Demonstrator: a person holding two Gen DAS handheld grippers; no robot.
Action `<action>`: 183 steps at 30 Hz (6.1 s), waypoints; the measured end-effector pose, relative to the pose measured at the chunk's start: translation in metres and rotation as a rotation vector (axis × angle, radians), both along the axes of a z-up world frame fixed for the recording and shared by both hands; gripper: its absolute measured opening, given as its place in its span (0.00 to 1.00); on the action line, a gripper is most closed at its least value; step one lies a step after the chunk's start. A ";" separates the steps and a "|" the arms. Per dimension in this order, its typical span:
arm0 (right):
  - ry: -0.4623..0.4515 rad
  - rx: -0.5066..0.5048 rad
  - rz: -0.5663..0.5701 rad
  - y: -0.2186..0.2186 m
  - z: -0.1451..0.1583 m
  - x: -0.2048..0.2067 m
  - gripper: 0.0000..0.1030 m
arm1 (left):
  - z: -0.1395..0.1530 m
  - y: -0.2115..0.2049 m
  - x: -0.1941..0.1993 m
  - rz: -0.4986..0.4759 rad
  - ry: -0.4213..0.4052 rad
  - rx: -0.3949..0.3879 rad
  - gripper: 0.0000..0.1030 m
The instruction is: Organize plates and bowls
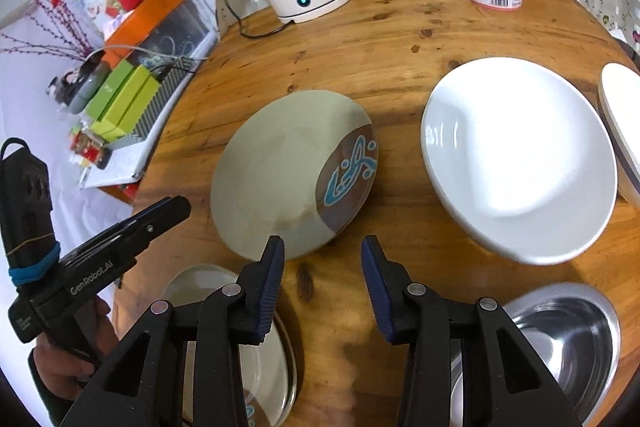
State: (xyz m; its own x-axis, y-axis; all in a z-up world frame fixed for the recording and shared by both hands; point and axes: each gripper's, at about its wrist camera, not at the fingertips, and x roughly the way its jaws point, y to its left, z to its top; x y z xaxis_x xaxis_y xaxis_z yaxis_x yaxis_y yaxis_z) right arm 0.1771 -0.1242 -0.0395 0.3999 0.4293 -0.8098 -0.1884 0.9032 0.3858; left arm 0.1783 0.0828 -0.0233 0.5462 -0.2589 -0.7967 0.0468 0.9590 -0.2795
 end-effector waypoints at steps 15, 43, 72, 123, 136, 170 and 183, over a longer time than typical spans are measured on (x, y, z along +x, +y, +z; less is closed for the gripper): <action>0.030 -0.035 -0.030 0.009 -0.016 0.019 0.36 | -0.019 -0.002 0.032 -0.050 0.042 -0.013 0.31; -0.011 -0.059 -0.033 0.013 -0.012 0.028 0.25 | -0.020 -0.012 0.036 -0.099 0.025 0.020 0.31; -0.055 -0.043 0.000 0.014 0.013 0.008 0.25 | 0.008 -0.010 0.000 -0.056 -0.012 0.030 0.31; -0.041 -0.060 0.118 0.021 0.012 -0.067 0.25 | 0.007 -0.007 -0.114 0.047 0.001 0.020 0.31; -0.024 -0.059 0.141 0.020 0.005 -0.078 0.25 | 0.001 -0.010 -0.131 0.063 0.017 0.031 0.31; -0.028 -0.092 0.189 0.031 -0.003 -0.091 0.27 | -0.006 -0.014 -0.154 0.099 0.020 0.039 0.31; -0.030 -0.112 0.200 0.035 -0.006 -0.092 0.29 | -0.006 -0.015 -0.159 0.111 0.017 0.059 0.31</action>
State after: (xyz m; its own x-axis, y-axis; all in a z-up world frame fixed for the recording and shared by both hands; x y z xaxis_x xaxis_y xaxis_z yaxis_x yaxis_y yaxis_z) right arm 0.0851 -0.0895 -0.0453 0.3409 0.4105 -0.8457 -0.3779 0.8836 0.2765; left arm 0.0195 0.0678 -0.0288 0.5551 -0.1499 -0.8181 -0.0645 0.9729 -0.2220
